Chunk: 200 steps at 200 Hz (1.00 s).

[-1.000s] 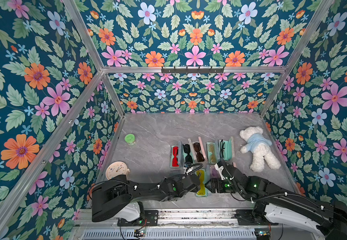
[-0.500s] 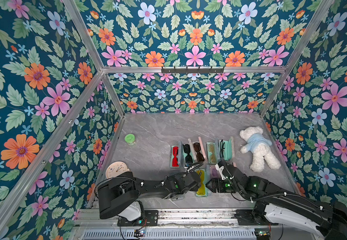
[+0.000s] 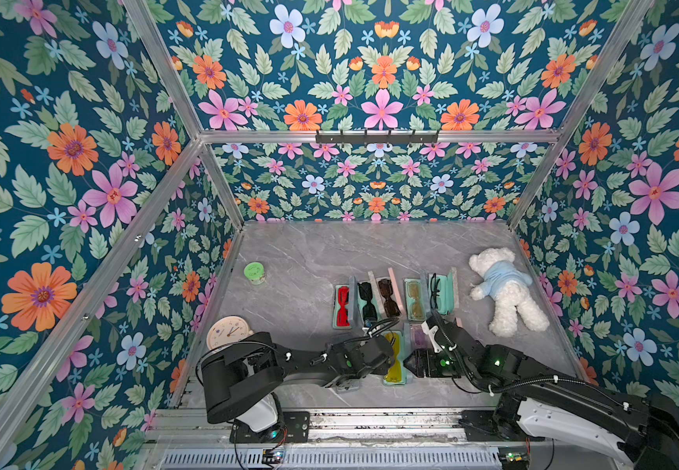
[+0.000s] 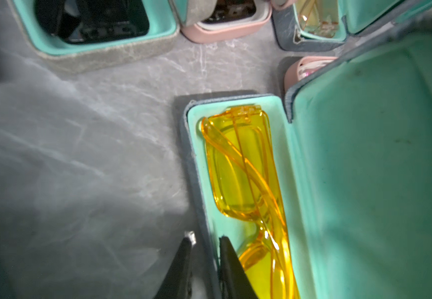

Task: Close the glasses case
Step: Move the glasses case to the center of the board.

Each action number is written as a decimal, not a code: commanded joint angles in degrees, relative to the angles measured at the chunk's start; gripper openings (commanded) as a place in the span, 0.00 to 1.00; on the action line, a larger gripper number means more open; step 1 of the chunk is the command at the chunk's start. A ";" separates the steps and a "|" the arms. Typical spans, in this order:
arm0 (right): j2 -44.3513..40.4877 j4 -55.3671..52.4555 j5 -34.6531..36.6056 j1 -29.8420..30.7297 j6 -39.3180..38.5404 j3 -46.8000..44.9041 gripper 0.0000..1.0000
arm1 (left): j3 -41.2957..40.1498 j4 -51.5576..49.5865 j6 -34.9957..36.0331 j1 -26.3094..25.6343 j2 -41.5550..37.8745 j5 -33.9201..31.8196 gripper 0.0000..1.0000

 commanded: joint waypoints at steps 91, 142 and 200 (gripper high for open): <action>1.24 4.62 -3.88 -2.61 0.36 -0.38 0.73 | -1.67 1.40 -0.42 0.11 -0.47 -0.42 0.11; 2.35 5.50 -4.62 -2.65 0.00 0.13 0.72 | -3.18 1.67 -1.16 0.07 -1.79 -1.25 0.07; 3.18 6.69 -5.29 -2.65 -0.15 0.43 0.70 | -3.87 0.45 -1.73 0.00 -3.31 -2.52 0.07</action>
